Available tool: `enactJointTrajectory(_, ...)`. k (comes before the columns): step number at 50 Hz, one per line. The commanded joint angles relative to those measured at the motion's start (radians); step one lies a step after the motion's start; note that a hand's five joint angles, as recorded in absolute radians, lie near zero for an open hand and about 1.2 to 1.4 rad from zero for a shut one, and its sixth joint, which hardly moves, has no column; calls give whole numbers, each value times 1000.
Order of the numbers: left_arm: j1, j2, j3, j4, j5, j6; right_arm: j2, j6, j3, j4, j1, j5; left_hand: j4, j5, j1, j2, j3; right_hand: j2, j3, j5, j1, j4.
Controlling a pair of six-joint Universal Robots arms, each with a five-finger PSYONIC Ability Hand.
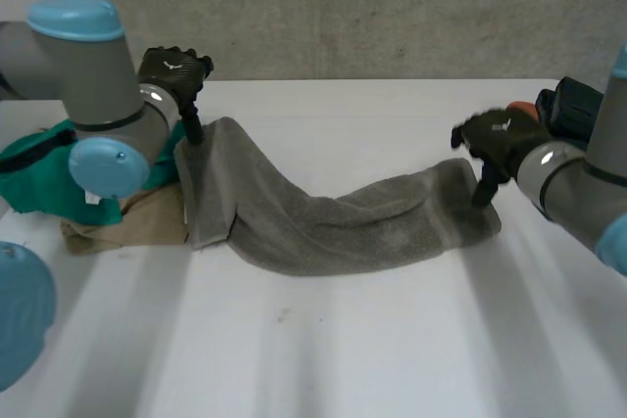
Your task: Fold the laundry.
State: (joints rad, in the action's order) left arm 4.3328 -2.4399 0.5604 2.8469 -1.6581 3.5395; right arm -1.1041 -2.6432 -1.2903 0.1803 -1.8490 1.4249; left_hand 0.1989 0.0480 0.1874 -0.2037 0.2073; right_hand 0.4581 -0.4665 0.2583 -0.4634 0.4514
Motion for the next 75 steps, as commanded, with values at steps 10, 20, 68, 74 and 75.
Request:
enactJointTrajectory(10,10,446,745,86,164,150,75,135,-222,-183,-2,-52,199,176,211,-194,191,171,-163,197,-166,178)
enactJointTrajectory(20,18,487,923,222,212,167,149,121,-201,-338,-9,-43,91,68,103,-86,83,938,-930,963,-933,945)
enactJointTrajectory(68,-10,52,538,261,110,308,110,-20,-273,-321,1,-98,478,454,489,-473,470,271,-263,297,-266,278)
enactJointTrajectory(74,-12,32,521,279,116,312,155,-15,-241,-331,-4,-95,845,821,856,-840,836,333,-324,358,-327,339)
enactJointTrajectory(75,-12,28,517,279,121,312,162,-20,-232,-334,-1,-95,1017,993,1028,-1012,1008,380,-371,405,-374,386)
